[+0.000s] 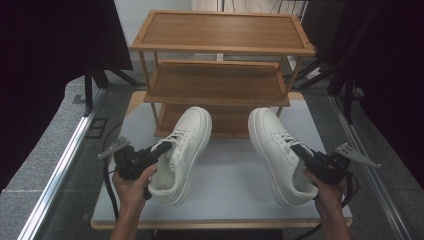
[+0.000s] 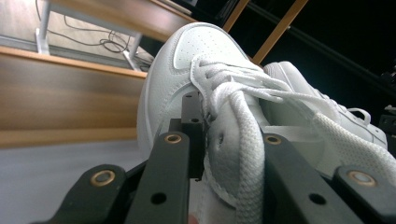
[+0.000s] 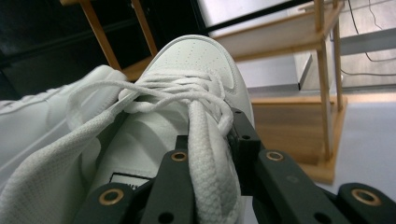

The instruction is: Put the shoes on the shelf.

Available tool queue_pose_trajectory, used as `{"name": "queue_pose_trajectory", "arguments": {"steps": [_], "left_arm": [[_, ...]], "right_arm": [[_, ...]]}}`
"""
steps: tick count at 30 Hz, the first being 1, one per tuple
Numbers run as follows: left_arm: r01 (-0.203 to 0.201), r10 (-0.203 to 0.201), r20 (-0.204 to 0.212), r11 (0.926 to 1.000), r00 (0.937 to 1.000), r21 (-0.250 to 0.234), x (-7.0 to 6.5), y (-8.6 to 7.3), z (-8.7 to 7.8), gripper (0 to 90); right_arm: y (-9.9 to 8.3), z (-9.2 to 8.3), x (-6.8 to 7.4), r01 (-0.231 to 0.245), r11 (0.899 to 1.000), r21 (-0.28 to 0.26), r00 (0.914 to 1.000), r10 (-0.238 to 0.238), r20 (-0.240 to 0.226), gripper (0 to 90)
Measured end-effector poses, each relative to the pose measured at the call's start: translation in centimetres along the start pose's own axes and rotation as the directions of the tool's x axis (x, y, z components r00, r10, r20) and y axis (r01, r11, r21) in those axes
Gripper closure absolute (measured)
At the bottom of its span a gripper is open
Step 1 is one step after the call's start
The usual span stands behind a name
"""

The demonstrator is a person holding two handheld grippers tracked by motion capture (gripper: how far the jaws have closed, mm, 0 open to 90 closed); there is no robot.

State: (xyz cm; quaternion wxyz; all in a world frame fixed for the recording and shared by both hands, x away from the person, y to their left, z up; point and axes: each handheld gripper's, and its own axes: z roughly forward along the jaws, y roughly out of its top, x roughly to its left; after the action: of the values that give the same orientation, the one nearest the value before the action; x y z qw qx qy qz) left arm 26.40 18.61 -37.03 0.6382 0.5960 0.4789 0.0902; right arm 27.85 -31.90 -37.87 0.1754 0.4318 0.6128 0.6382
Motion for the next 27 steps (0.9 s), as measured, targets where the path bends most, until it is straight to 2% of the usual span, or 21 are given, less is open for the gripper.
{"name": "queue_pose_trajectory", "arguments": {"steps": [4,8,15,18,22,27], "left_arm": [[-0.009,0.009,0.027,0.9999,0.9996,-0.008,-0.7,0.7,0.9,80.5],[-0.016,0.017,0.036,0.9998,0.9992,-0.008,-1.3,1.2,1.7,80.5],[0.012,-0.011,0.058,0.9996,0.9982,-0.025,-1.3,2.2,2.5,80.0],[0.008,-0.007,0.047,0.9993,0.9989,-0.037,-1.3,2.9,2.7,80.0],[-0.009,0.009,0.023,0.9993,0.9997,-0.036,-1.4,3.6,3.0,80.0],[-0.002,0.003,0.027,0.9994,0.9996,-0.036,-1.6,4.4,3.2,79.9]], "right_arm": [[1.0,0.4,0.6,-0.013,0.999,-0.034,0.9999,0.013,-0.002,82.2],[1.9,0.6,1.1,0.002,1.0,-0.032,1.0,-0.002,-0.003,82.1],[3.1,1.3,1.6,0.014,0.999,-0.034,0.9999,-0.014,-0.001,82.0],[3.9,2.0,2.0,0.021,0.999,-0.049,0.9997,-0.02,0.017,82.0],[5.0,2.8,2.6,0.031,0.999,-0.043,0.9995,-0.031,0.007,82.0],[5.8,3.3,3.4,0.051,0.997,-0.055,0.9987,-0.05,0.012,82.0]]}}
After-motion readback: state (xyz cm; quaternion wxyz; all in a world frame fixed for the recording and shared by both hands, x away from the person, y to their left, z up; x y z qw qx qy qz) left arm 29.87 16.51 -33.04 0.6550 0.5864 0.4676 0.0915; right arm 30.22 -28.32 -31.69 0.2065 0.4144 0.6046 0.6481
